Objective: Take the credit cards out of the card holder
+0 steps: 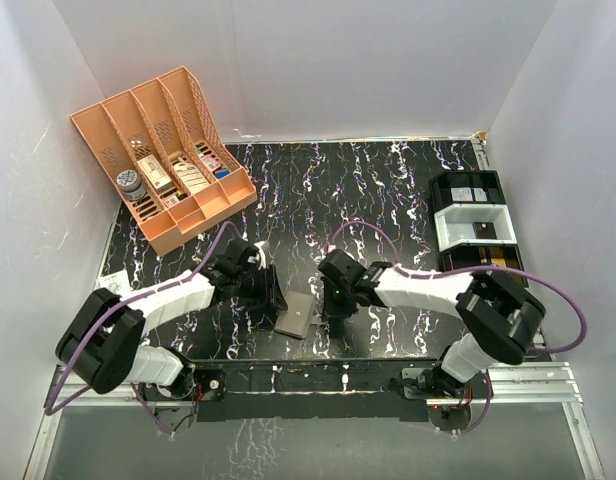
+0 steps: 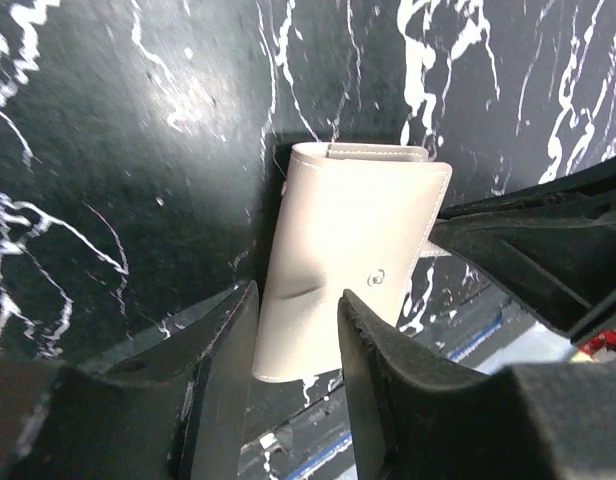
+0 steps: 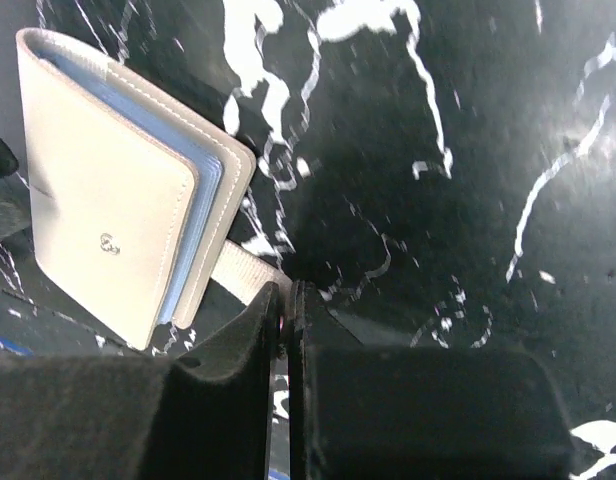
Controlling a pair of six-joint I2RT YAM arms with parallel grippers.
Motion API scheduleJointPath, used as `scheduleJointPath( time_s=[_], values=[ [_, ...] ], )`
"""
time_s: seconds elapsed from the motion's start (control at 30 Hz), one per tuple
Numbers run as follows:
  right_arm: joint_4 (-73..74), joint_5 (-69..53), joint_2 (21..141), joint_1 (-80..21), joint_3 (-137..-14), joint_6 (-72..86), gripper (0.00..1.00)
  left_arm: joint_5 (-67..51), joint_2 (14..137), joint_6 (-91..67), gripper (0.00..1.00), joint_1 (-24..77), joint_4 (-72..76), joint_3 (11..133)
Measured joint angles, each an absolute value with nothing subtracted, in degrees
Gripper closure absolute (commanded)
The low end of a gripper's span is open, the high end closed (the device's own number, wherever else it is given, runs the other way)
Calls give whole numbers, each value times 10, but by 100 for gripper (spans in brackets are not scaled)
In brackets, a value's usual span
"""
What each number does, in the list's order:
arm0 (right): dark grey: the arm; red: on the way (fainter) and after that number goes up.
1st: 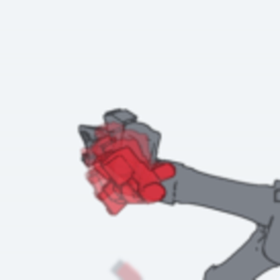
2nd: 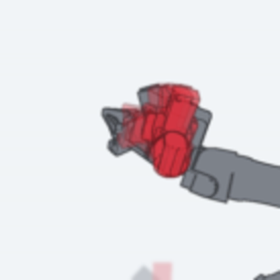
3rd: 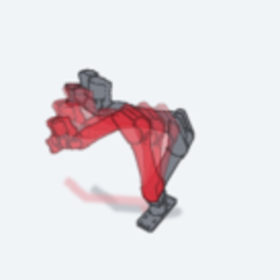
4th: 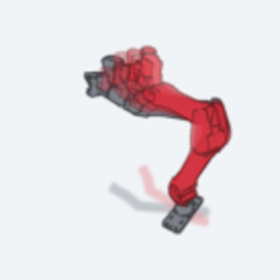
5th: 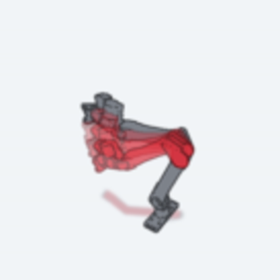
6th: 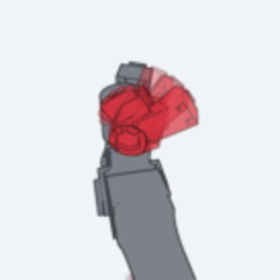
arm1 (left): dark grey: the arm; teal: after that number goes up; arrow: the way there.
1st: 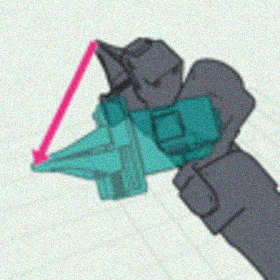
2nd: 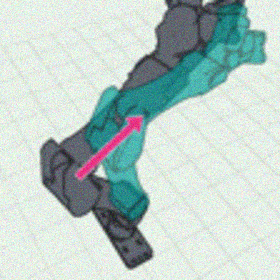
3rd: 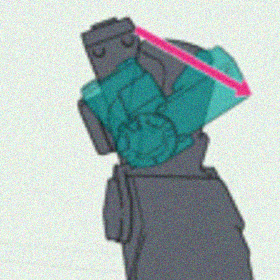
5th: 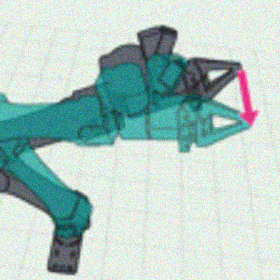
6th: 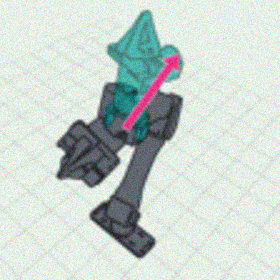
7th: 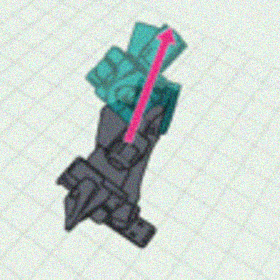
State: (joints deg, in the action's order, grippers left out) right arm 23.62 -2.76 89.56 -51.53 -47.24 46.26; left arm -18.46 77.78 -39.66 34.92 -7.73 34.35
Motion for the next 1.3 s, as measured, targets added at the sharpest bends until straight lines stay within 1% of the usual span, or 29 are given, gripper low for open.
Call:
scheduleJointPath(
  time_s=[0.1, 0.2, 0.4, 0.5, 0.73, 0.9, 1.0, 1.07, 1.13, 1.3],
  values=[
    [230, -43, 859, -515, -433, 471, 96, -205, 759, -406, 63, 356, -68, 324],
    [235, -42, 846, -515, -424, 474, 90, -217, 740, -412, 63, 364, -69, 305],
    [261, -14, 845, -504, -434, 469, 72, -218, 729, -411, 63, 369, -83, 290],
    [292, 25, 845, -501, -449, 464, 70, -212, 725, -410, 62, 369, -92, 292],
    [342, 80, 839, -497, -472, 455, 58, -194, 724, -405, 60, 369, -103, 316],
    [380, 111, 811, -479, -512, 440, 56, -170, 724, -394, 56, 369, -117, 336],
    [396, 133, 795, -442, -556, 424, 53, -155, 719, -390, 52, 369, -123, 342],
    [403, 148, 791, -407, -584, 415, 53, -143, 709, -389, 49, 369, -127, 342],
    [406, 166, 791, -355, -612, 404, 50, -131, 696, -390, 46, 369, -133, 343],
    [409, 196, 794, -211, -646, 385, 49, -100, 650, -395, 35, 369, -142, 343]
  ],
)
